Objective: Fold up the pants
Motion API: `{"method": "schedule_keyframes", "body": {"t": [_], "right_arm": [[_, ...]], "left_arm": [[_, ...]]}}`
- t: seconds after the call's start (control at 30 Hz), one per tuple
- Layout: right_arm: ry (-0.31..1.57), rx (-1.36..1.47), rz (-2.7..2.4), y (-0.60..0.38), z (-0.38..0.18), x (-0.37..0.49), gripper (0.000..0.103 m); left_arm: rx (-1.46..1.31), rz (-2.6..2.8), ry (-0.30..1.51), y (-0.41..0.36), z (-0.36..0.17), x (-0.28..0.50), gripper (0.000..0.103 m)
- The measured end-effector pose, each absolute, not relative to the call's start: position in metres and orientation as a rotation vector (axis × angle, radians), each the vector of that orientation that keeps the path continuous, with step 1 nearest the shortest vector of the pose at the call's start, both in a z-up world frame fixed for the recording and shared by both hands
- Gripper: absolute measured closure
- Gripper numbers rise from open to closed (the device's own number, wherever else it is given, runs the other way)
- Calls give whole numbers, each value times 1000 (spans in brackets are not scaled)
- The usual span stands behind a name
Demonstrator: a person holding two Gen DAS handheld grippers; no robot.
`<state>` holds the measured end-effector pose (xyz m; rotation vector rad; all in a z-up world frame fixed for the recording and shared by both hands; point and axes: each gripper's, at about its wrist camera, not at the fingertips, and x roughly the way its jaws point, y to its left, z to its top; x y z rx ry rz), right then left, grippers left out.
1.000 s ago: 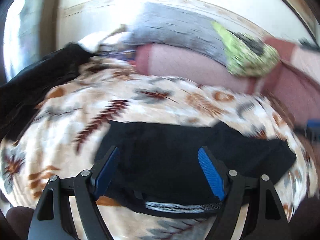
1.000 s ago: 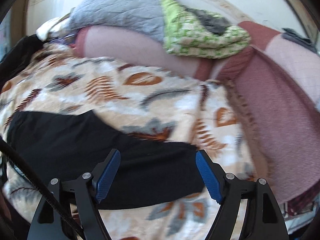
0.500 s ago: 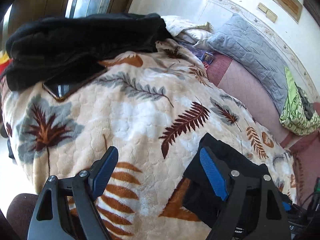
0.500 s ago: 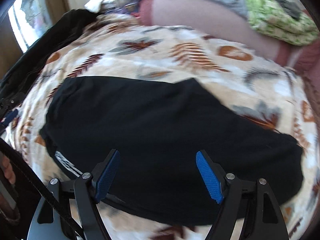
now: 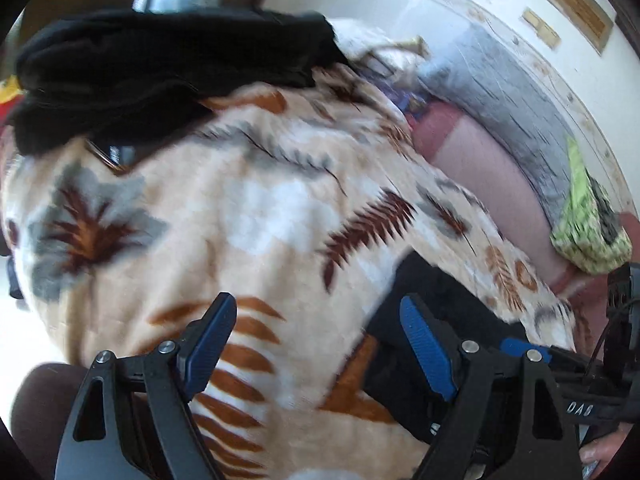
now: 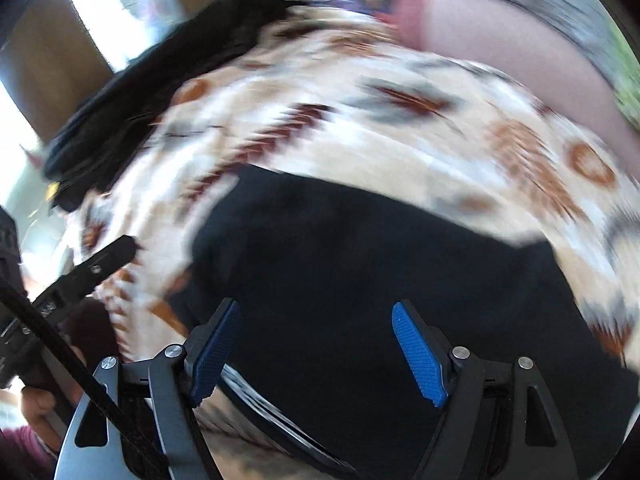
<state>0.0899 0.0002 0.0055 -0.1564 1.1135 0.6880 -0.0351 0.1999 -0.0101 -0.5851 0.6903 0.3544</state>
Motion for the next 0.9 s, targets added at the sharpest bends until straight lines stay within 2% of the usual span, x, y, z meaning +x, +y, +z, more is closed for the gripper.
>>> {"method": "schedule_keyframes", "body": {"t": [0.07, 0.1, 0.2, 0.3, 0.33, 0.37, 0.4, 0.47, 0.67, 0.77, 0.83, 0.9], "right_arm": [[1104, -177, 765, 27, 4, 87, 40], [1106, -187, 794, 39, 0, 83, 52], [1090, -214, 854, 65, -11, 73, 54], [1057, -283, 825, 80, -21, 65, 52], [1059, -301, 814, 82, -24, 64, 68], [1064, -299, 806, 84, -25, 64, 75], [1073, -271, 821, 82, -23, 65, 88], [1077, -258, 821, 81, -17, 63, 91], [1191, -167, 915, 74, -18, 52, 91], [1276, -87, 988, 65, -21, 57, 74], [1284, -25, 966, 55, -16, 68, 55], [1257, 16, 906, 43, -4, 82, 43]], "left_arm": [[-591, 411, 633, 213, -2, -44, 20], [-596, 427, 617, 218, 1, -46, 20], [-628, 458, 585, 233, 4, -52, 20], [-672, 454, 606, 242, -1, -51, 20], [-685, 450, 617, 245, -4, -49, 20], [-694, 447, 623, 247, -5, -49, 20], [-702, 445, 624, 249, -5, -49, 20], [-708, 450, 612, 251, -4, -51, 20], [-731, 432, 614, 251, -7, -52, 20], [-745, 417, 620, 251, -8, -53, 20], [-747, 411, 615, 250, -8, -53, 20], [-738, 398, 623, 247, -9, -51, 20]]}}
